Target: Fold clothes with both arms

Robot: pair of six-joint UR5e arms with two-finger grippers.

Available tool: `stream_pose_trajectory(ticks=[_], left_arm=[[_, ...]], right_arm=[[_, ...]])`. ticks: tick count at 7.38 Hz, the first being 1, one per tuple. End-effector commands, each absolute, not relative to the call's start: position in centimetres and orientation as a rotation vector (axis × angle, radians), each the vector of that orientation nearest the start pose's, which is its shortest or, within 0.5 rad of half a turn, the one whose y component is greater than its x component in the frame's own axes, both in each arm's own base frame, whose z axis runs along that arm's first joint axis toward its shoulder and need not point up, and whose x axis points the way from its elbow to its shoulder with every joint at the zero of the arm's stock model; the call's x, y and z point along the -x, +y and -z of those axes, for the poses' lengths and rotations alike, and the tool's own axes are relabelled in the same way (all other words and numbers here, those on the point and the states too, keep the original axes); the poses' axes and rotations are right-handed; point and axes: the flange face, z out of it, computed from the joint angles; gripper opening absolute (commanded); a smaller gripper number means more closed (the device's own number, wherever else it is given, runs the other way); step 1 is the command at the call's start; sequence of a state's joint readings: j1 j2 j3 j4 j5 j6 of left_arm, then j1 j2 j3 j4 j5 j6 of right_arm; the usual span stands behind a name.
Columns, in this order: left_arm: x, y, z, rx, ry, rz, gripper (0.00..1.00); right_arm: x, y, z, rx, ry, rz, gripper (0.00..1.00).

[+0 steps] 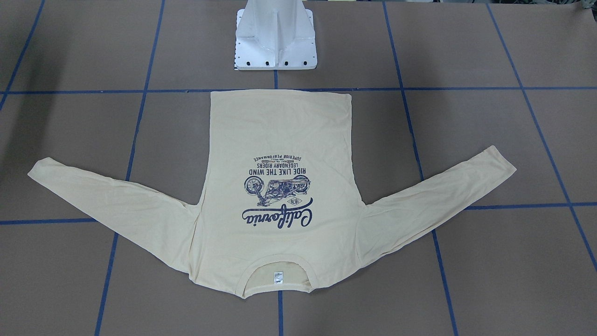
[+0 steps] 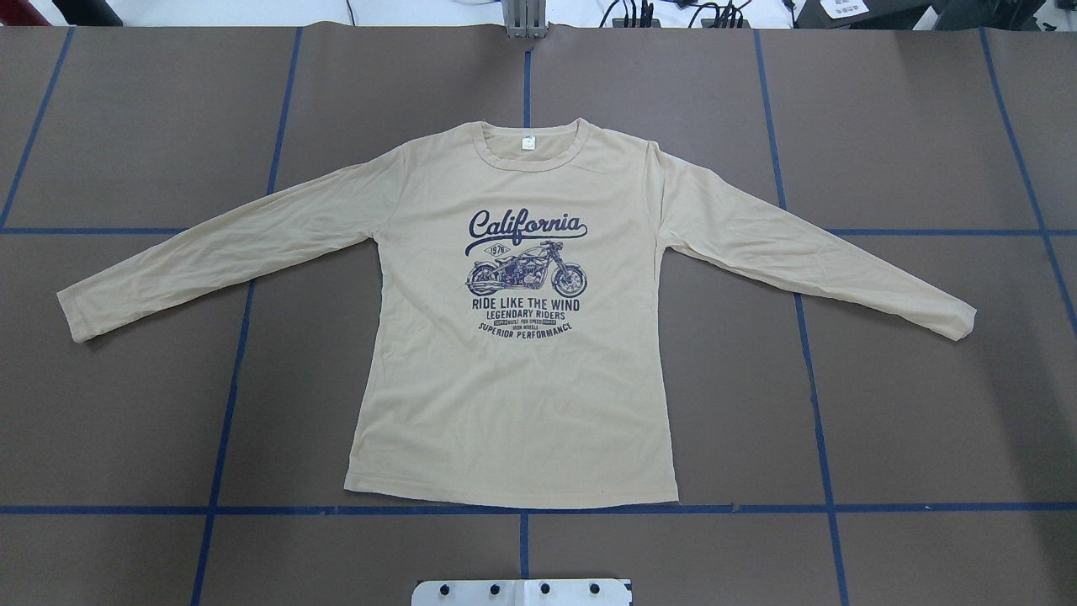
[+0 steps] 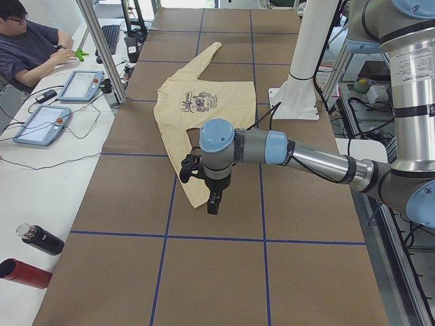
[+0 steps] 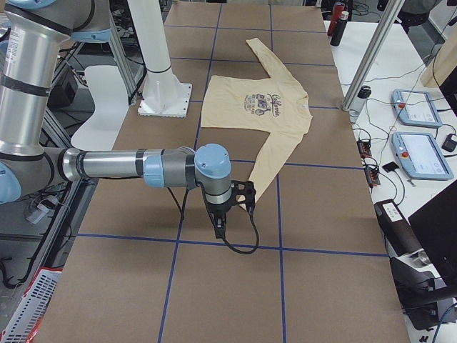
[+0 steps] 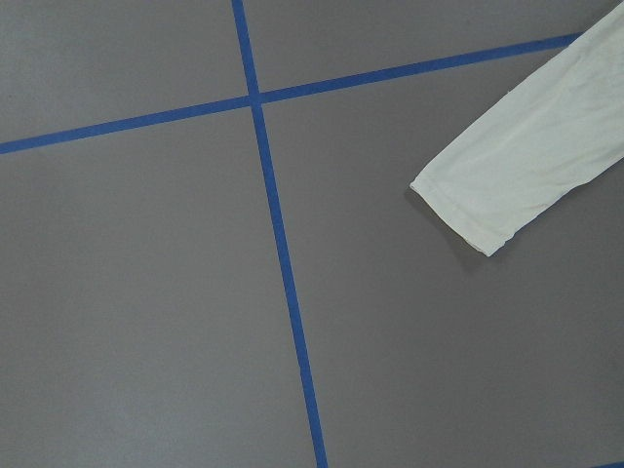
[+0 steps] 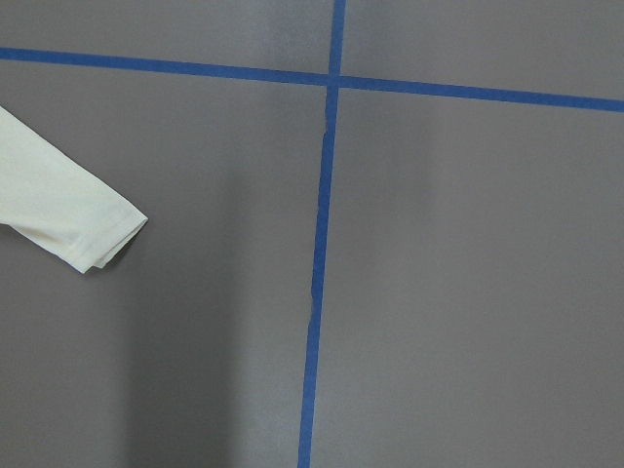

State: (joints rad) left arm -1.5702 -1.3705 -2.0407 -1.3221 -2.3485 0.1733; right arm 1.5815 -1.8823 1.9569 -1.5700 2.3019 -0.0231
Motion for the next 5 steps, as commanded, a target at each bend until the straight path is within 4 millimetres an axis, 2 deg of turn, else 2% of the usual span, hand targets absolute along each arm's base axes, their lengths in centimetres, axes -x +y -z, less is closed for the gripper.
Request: stream_pose_trajectory(ticks=[1, 2, 5], left_arm=[[6.3, -39.6, -53.2, -0.109, 0.771, -0.182, 1.0], [6.3, -39.7, -51.7, -0.141, 0.766, -0.195, 1.0], [6.3, -41.0, -50.4, -0.169, 0.767, -0.199, 1.0]], right_arm=[[-7.1, -36.5, -60.4, -0.086, -0.729, 0.04, 1.0], [-7.1, -36.6, -60.3, -0.087, -0.728, 0.04, 1.0], [-7.1, -36.7, -59.2, -0.108, -0.729, 0.047, 1.0]])
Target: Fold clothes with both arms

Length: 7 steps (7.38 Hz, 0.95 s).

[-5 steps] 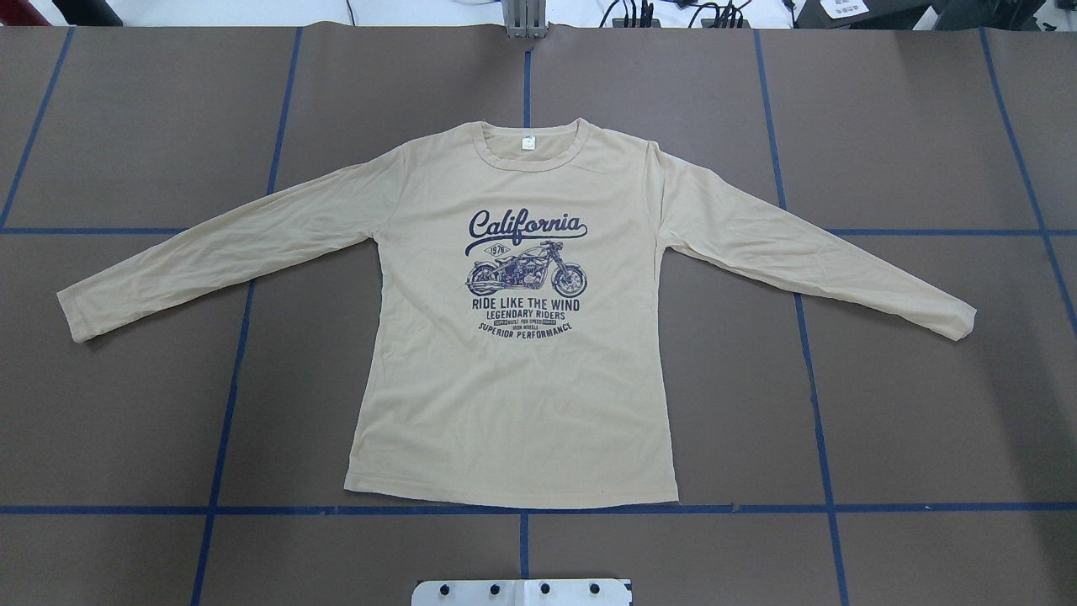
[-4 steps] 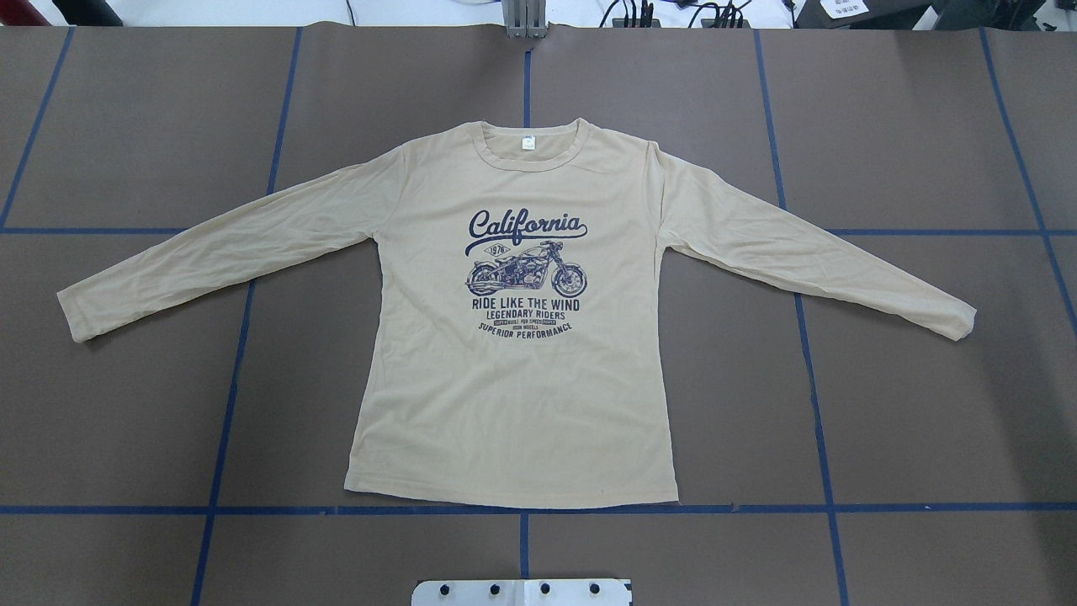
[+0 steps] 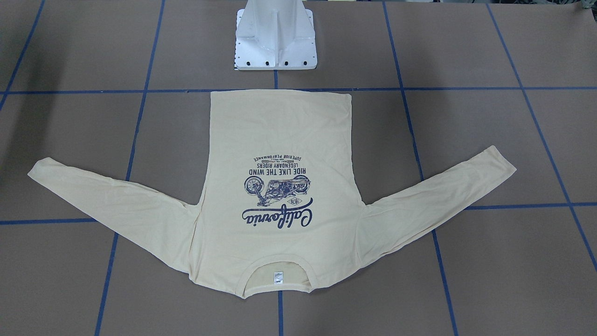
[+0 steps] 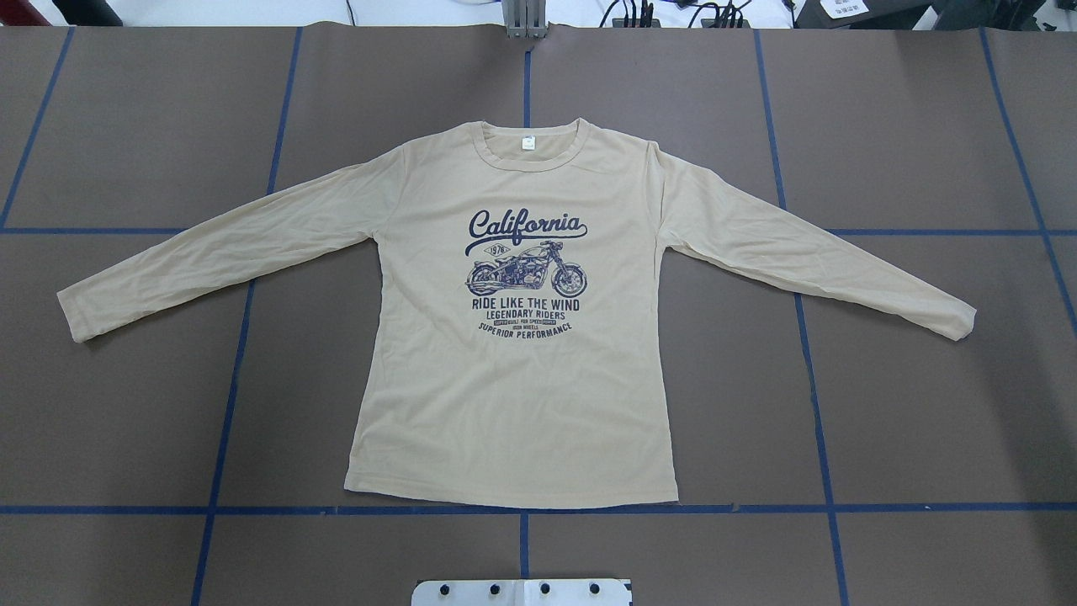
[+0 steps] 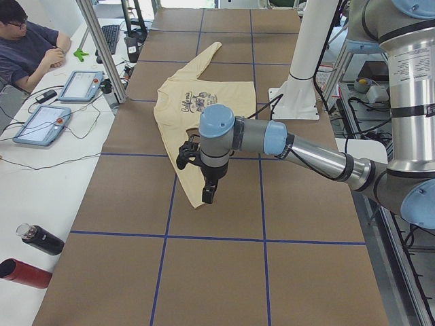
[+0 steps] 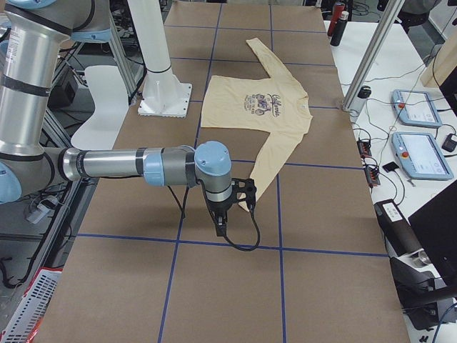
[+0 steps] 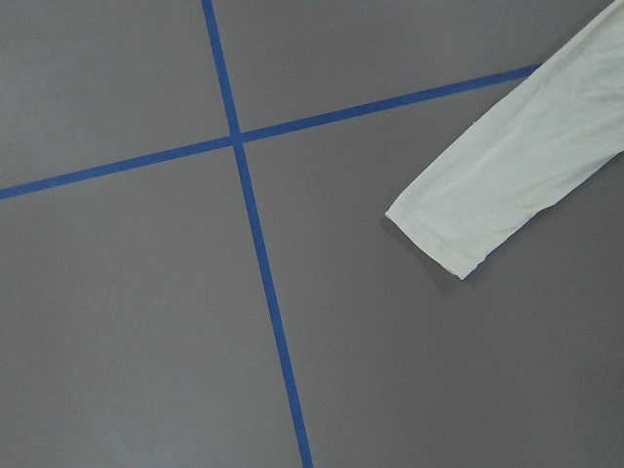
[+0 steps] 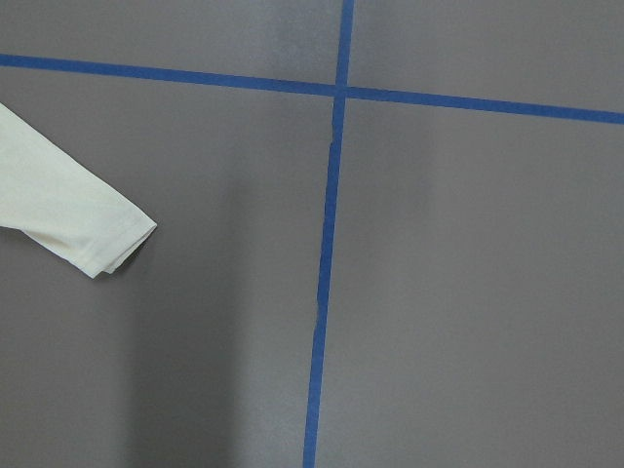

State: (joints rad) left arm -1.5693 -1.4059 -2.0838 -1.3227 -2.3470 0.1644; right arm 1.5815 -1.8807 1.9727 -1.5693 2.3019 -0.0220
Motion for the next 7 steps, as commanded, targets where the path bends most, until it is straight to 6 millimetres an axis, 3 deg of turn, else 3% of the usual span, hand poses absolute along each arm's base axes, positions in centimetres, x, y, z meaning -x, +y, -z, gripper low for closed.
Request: stream_pose_trajectory(ticks=[1, 2, 3, 5, 7], left_arm=[[6.4, -41.9, -49.1, -0.2, 0.762, -0.214, 1.0], [6.3, -43.8, -47.3, -0.244, 0.76, -0.227, 1.0], [6.4, -48.2, -44.8, -0.379, 0.738, -0.281, 1.0], [6.1, -50.0, -44.2, -0.451, 0.737, -0.317, 1.0], [6.1, -50.3, -45.3, -0.5, 0.734, -0.336, 1.0]], right_arm=[[-7.1, -37.0, -58.7, -0.12, -0.729, 0.052, 1.0], [-7.1, -37.6, -58.0, -0.148, -0.725, 0.07, 1.0], [-7.1, -38.0, -57.2, -0.209, -0.727, 0.086, 1.0], [-6.6, -38.1, -56.6, -0.212, -0.788, 0.092, 1.0], [-4.5, -38.3, -55.1, -0.199, -0.971, 0.095, 1.0]])
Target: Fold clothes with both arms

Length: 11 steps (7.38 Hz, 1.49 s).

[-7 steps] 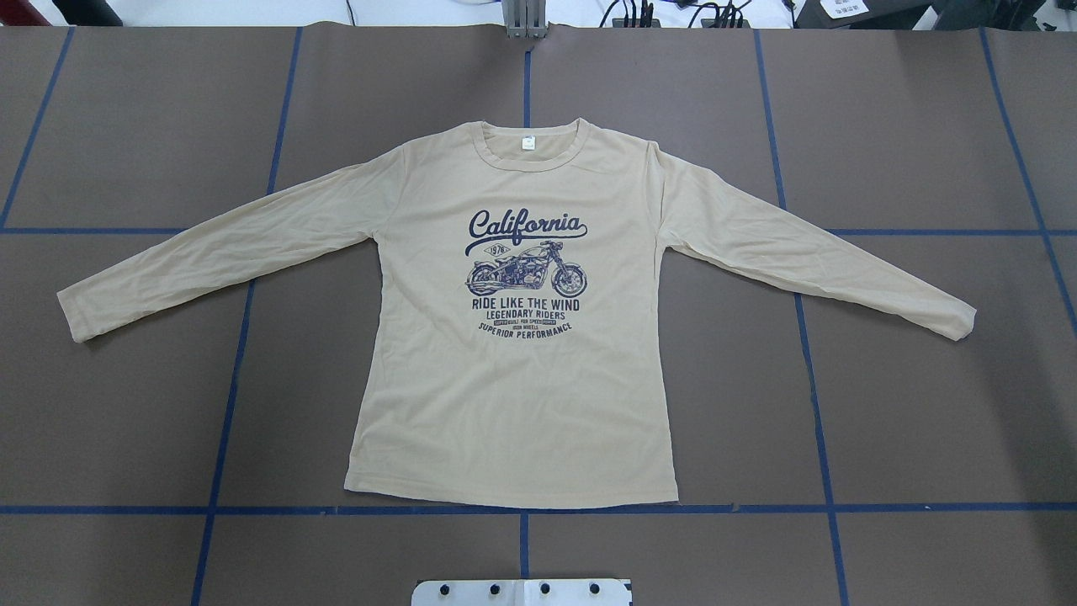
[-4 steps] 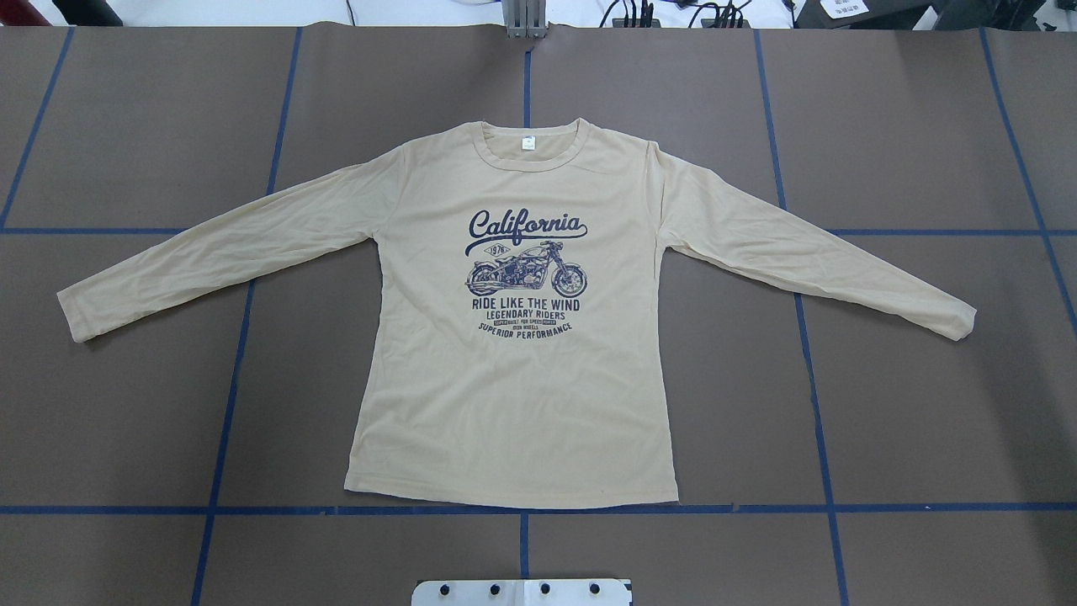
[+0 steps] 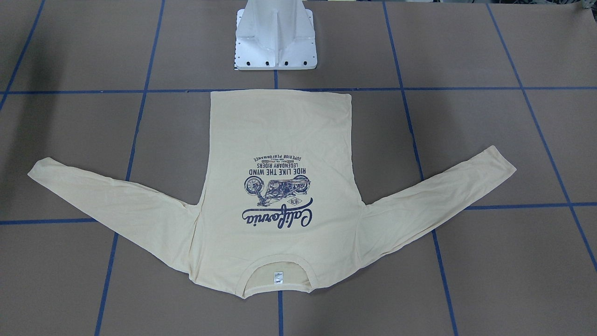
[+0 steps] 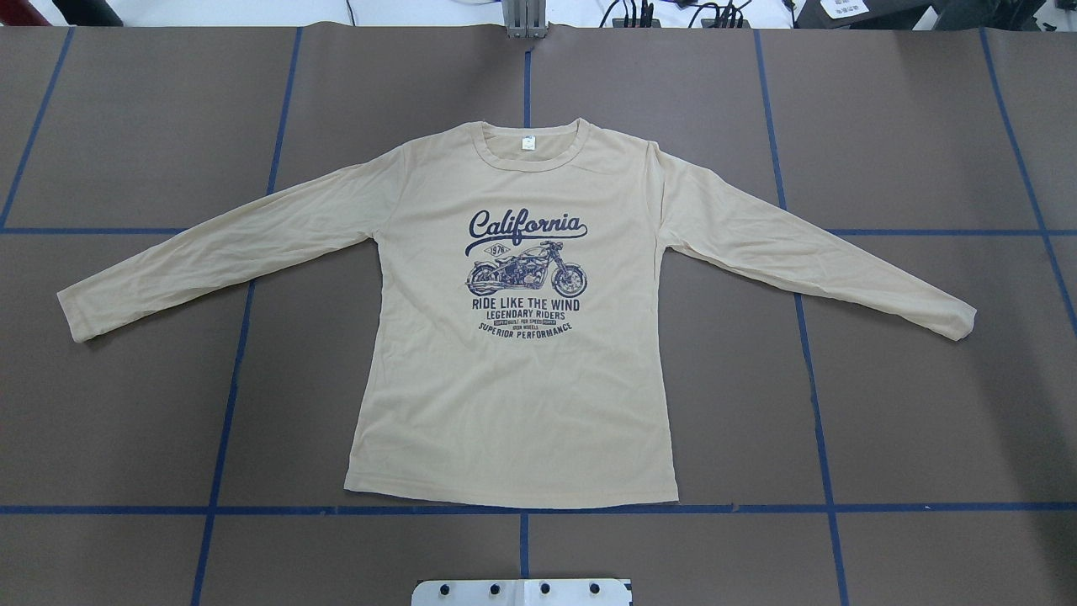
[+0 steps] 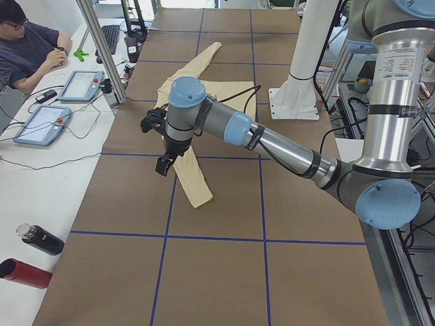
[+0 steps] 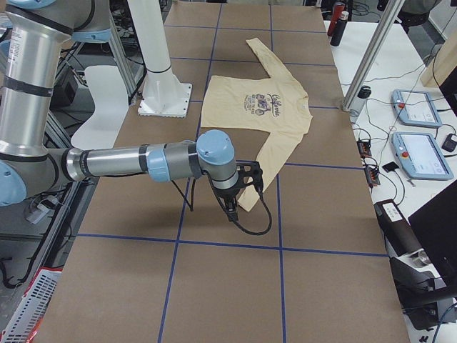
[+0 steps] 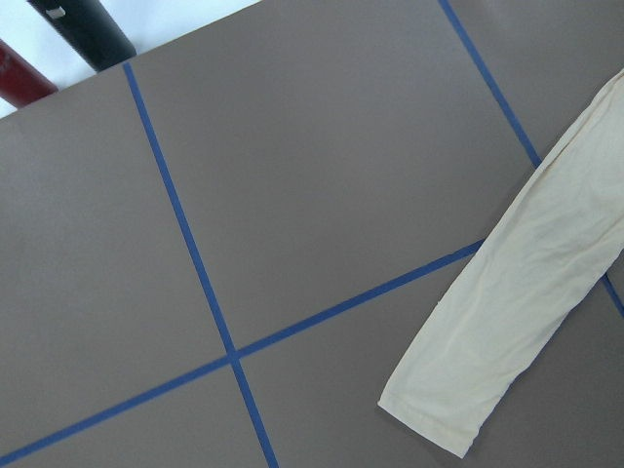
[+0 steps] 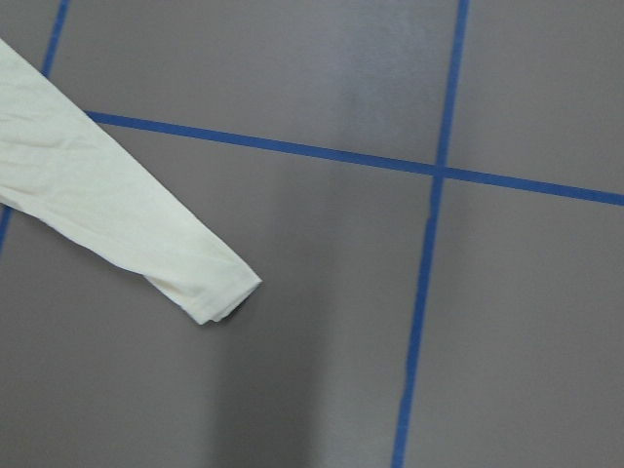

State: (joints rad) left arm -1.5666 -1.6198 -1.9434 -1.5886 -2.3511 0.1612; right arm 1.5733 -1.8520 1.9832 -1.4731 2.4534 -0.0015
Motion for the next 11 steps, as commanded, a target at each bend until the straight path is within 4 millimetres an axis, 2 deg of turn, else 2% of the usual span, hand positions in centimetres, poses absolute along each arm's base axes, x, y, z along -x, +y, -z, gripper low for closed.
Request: stream_pose_trajectory(ticks=[1, 2, 3, 4, 6, 7, 8, 9, 10, 11], left_arm=[[6.0, -50.4, -45.0, -0.516, 0.73, -0.345, 1.0], [5.9, -50.3, -45.0, -0.525, 0.729, -0.35, 1.0], [5.9, -50.4, -45.0, -0.524, 0.729, -0.35, 1.0], [5.8, -50.4, -45.1, -0.522, 0.729, -0.351, 1.0], [5.8, -50.4, -45.0, -0.523, 0.731, -0.35, 1.0], [5.7, -50.4, -45.0, -0.523, 0.731, -0.353, 1.0], [5.7, -50.3, -45.1, -0.522, 0.731, -0.353, 1.0], [5.7, -50.3, -45.1, -0.522, 0.732, -0.354, 1.0], [5.7, -50.1, -45.4, -0.517, 0.733, -0.352, 1.0], [5.7, -49.9, -45.6, -0.512, 0.734, -0.35, 1.0]], right_arm=[[-2.8, -39.0, -55.0, -0.197, -0.906, 0.071, 1.0], [-0.1, -39.7, -55.0, -0.189, -0.871, 0.02, 1.0], [2.0, -41.2, -56.1, -0.213, -0.894, 0.004, 1.0], [5.0, -43.4, -56.6, -0.207, -0.933, -0.038, 1.0], [9.6, -45.5, -60.1, -0.226, -0.932, -0.087, 0.99], [10.9, -45.1, -61.8, -0.229, -0.968, -0.113, 0.99], [12.6, -44.5, -62.4, -0.23, -1.004, -0.169, 0.99], [15.5, -43.6, -62.0, -0.25, -1.012, -0.21, 0.99], [16.6, -42.2, -63.1, -0.256, -0.973, -0.209, 0.98], [15.5, -40.3, -63.6, -0.254, -0.959, -0.203, 0.98]])
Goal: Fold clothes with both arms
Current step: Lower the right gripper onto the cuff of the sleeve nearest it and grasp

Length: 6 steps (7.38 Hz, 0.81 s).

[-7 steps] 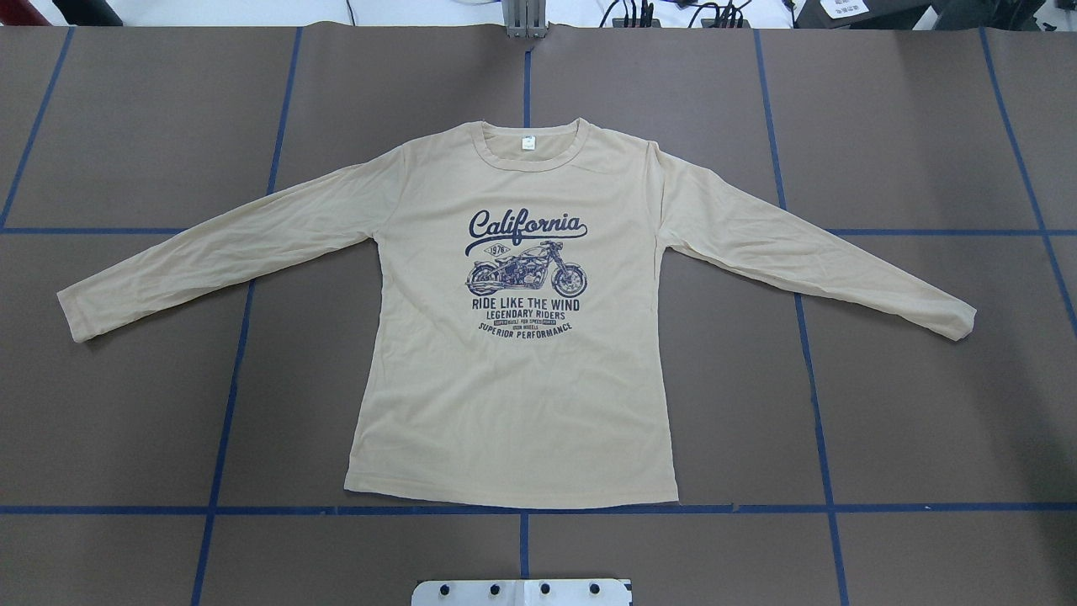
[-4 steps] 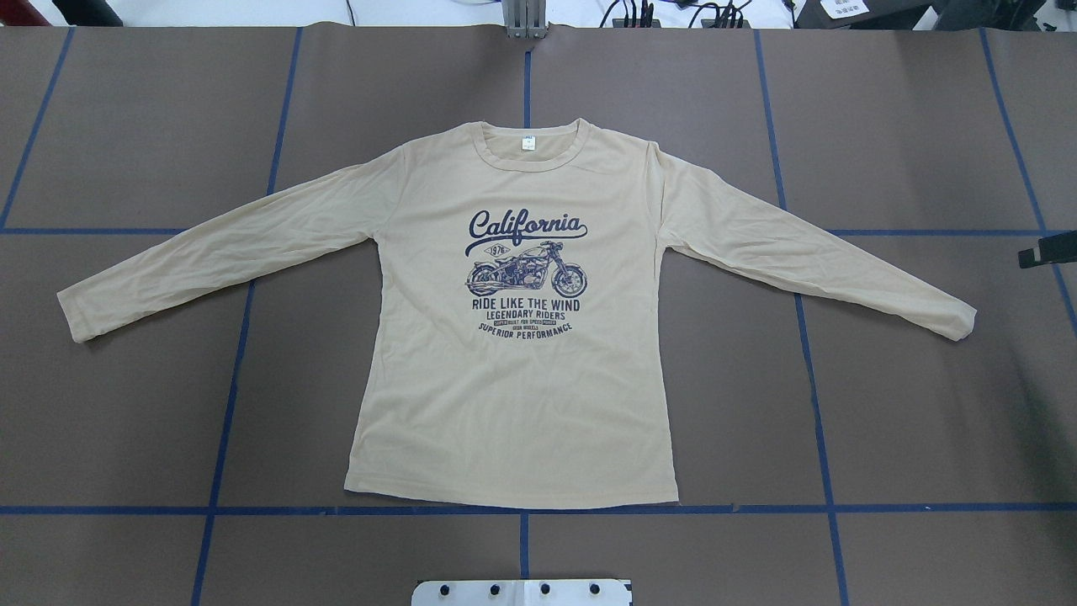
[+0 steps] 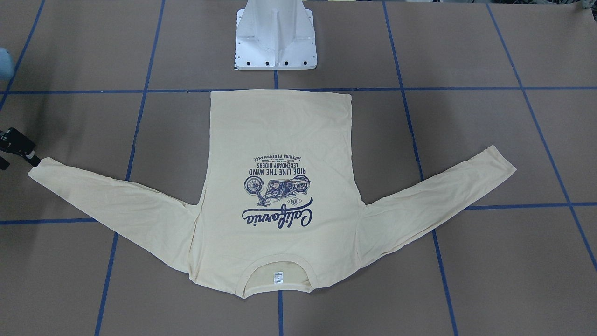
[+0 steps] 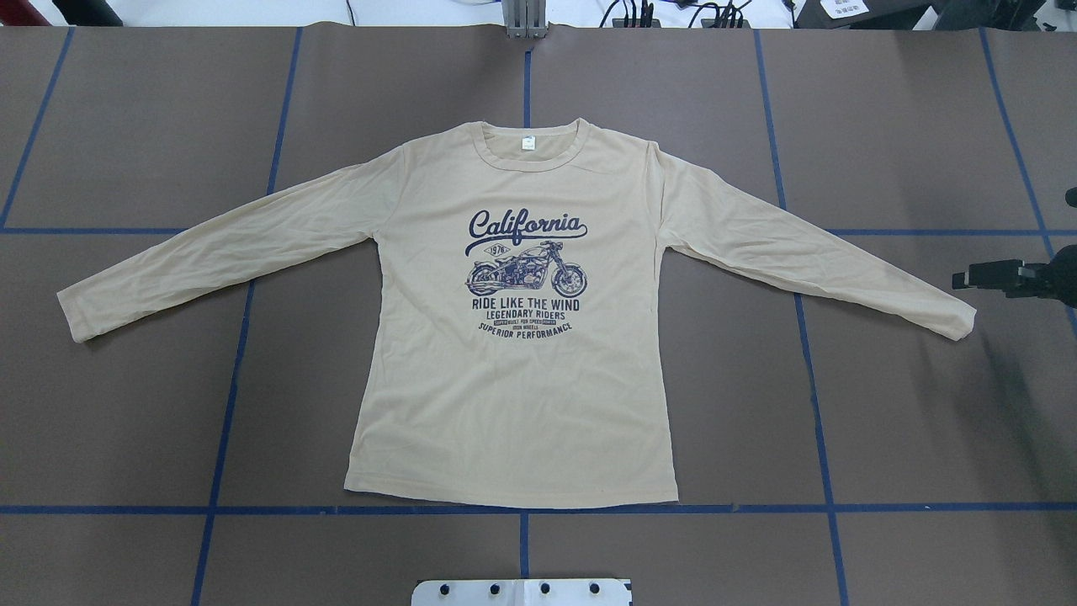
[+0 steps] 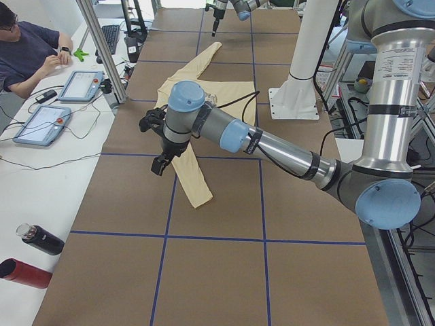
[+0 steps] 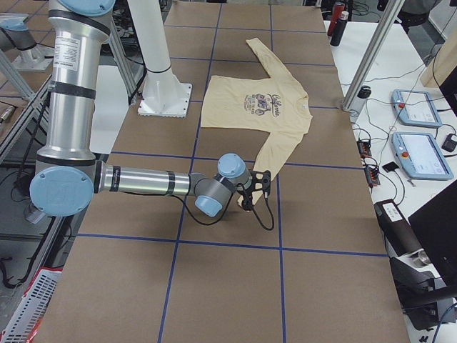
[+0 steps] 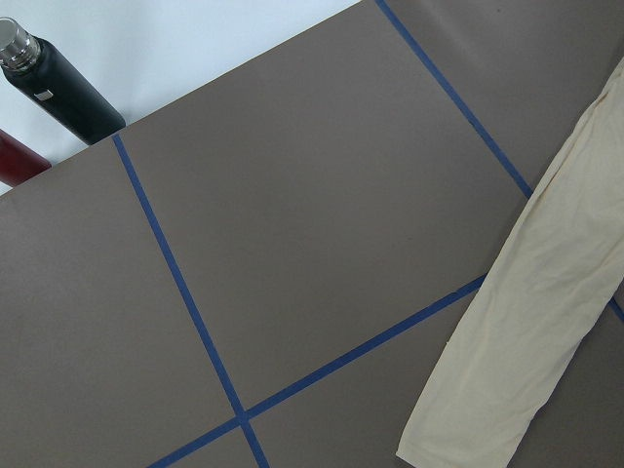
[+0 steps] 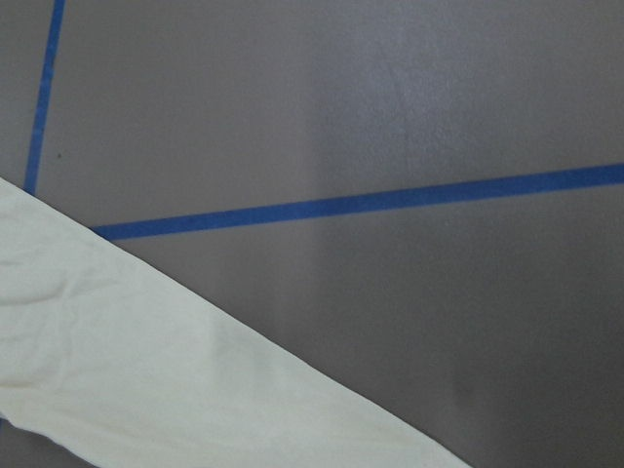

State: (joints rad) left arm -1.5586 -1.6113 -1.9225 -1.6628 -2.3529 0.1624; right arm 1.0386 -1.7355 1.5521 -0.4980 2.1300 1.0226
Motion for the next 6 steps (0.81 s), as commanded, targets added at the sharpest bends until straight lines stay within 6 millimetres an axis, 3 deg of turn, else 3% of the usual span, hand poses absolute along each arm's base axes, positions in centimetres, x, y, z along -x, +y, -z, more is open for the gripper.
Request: stream_pose_trajectory(ticks=[1, 2, 5, 6], left_arm=[[5.7, -49.8, -45.7, -0.511, 0.734, -0.351, 1.0], [5.7, -49.7, -45.8, -0.51, 0.734, -0.35, 1.0], [5.7, -49.7, -45.9, -0.509, 0.732, -0.351, 1.0], [5.7, -49.7, -46.0, -0.507, 0.732, -0.35, 1.0]], right_arm=[[13.9, -37.7, -63.5, -0.247, -0.95, -0.203, 0.96], [14.3, -37.1, -63.8, -0.245, -0.936, -0.196, 0.92], [18.0, -40.1, -62.4, -0.297, -0.936, -0.182, 0.85], [18.4, -40.7, -63.5, -0.293, -0.926, -0.177, 0.85]])
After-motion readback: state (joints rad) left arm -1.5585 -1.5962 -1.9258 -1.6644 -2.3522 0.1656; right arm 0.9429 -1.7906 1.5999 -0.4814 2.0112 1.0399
